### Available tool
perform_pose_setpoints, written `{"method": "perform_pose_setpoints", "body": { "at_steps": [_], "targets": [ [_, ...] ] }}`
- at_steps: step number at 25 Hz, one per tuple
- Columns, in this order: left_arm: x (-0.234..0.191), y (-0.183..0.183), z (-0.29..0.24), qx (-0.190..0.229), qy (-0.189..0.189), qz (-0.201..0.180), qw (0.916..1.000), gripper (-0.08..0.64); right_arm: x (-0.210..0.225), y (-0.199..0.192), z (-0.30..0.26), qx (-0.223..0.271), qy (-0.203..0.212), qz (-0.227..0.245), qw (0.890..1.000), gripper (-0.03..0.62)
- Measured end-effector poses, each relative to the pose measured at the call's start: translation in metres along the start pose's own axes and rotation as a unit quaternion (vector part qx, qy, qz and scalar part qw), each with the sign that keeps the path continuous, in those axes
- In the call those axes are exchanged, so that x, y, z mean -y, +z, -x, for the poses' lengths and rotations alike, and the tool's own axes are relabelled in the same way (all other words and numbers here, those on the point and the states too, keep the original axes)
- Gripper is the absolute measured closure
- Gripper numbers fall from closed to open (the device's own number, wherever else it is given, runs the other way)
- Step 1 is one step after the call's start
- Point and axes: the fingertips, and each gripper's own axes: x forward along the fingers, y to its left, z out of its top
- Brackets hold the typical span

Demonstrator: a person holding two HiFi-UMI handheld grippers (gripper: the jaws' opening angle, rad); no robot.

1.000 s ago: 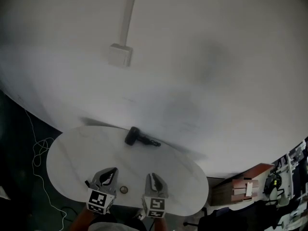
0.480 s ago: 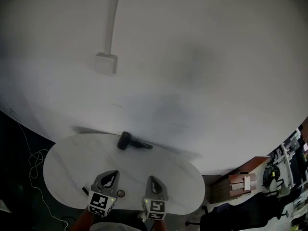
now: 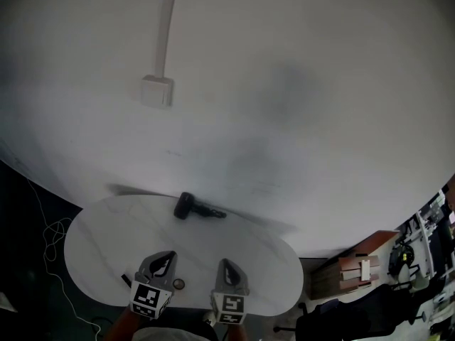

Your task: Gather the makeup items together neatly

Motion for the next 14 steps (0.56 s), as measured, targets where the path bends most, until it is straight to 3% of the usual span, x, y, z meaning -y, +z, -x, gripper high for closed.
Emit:
{"method": "perform_pose_setpoints", "body": {
  "at_steps": [14],
  "targets": [
    [0.0082,-0.0047,-0.001,-0.007,-0.003,0.001,1.0,0.549,0.0031,-0.0081,0.0038,-0.005,0.004,-0.009,1.0,0.588]
  ]
}}
